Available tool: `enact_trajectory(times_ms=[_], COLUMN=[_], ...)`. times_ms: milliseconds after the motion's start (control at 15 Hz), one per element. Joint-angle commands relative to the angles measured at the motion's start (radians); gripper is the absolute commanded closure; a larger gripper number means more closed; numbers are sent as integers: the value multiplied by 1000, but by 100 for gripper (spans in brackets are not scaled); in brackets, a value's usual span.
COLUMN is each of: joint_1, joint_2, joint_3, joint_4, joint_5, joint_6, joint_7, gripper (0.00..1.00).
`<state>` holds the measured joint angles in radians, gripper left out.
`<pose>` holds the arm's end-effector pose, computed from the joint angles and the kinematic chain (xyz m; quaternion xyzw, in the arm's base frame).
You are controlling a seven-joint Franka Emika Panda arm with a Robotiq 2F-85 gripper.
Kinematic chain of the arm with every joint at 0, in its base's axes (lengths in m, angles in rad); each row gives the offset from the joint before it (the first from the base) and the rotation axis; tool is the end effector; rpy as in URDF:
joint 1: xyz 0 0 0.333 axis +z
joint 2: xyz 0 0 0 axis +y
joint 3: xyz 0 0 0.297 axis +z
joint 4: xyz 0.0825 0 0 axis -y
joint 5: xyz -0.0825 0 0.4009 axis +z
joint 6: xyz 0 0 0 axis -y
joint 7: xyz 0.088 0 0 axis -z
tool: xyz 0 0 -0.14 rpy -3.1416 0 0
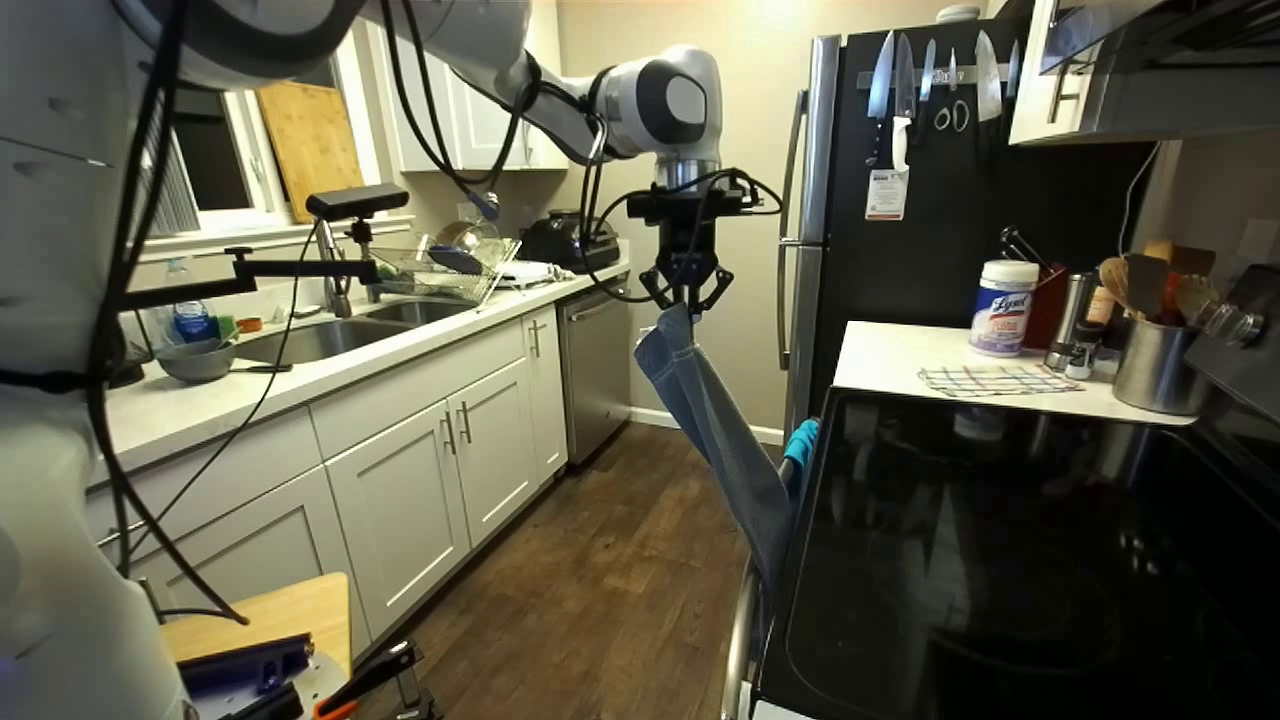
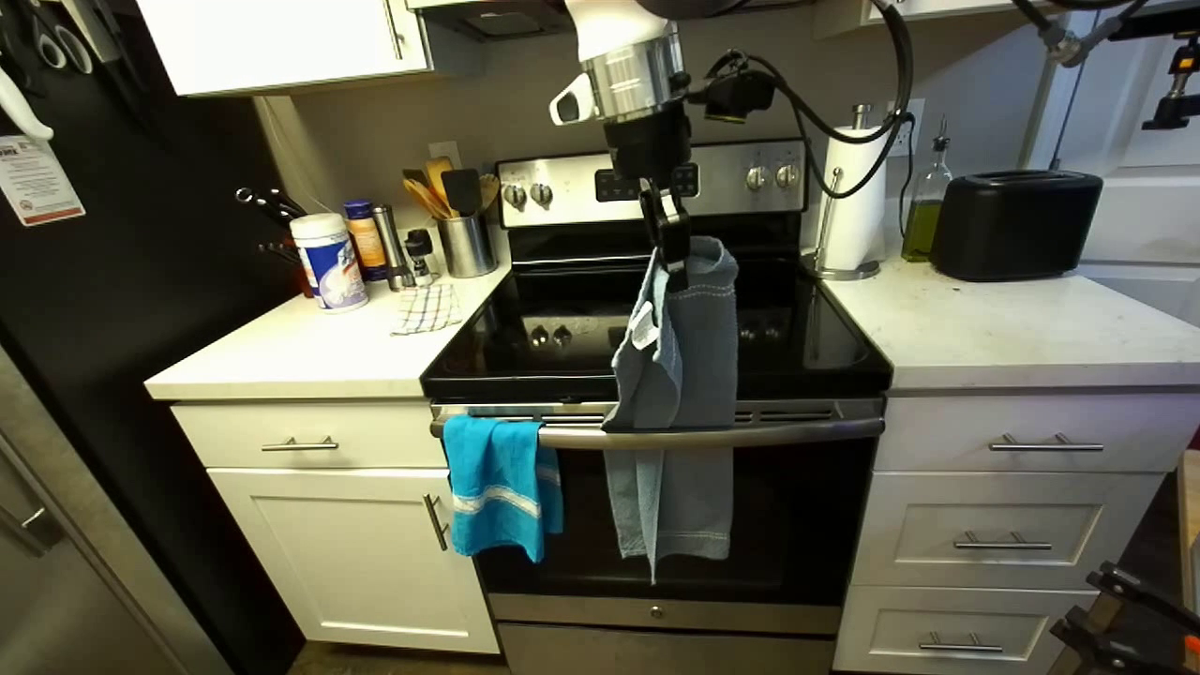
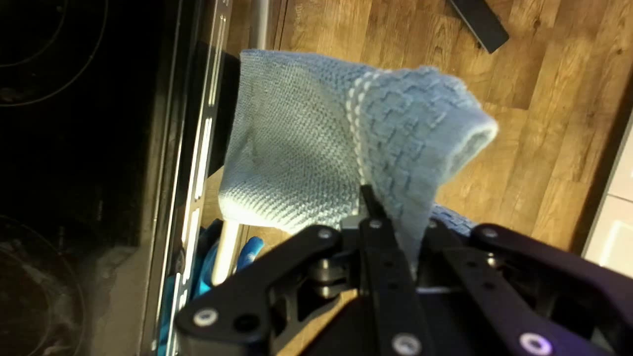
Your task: Lift the blue towel on the stove and put it on the oven door towel holder
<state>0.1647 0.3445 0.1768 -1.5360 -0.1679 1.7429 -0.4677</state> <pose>0.6255 0.1896 0.3939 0.9094 0.4076 -0.0688 0.0473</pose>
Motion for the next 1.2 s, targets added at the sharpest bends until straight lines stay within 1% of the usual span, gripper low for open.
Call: enact_trajectory(times_ms=[0,333,600,800,1133], joint_1=[15,59,137,183,225], joint_2=[18,80,164,225,332], joint_3=[15,27,33,27,7], joint_4=[21,49,81,98,167], joint_5=[-26,-56,-154,-213,-260], joint_6=[-70,-81,-66,-60,-67], joint_7=[-62,-24,13,37,109], gripper=[99,99,99,99,99])
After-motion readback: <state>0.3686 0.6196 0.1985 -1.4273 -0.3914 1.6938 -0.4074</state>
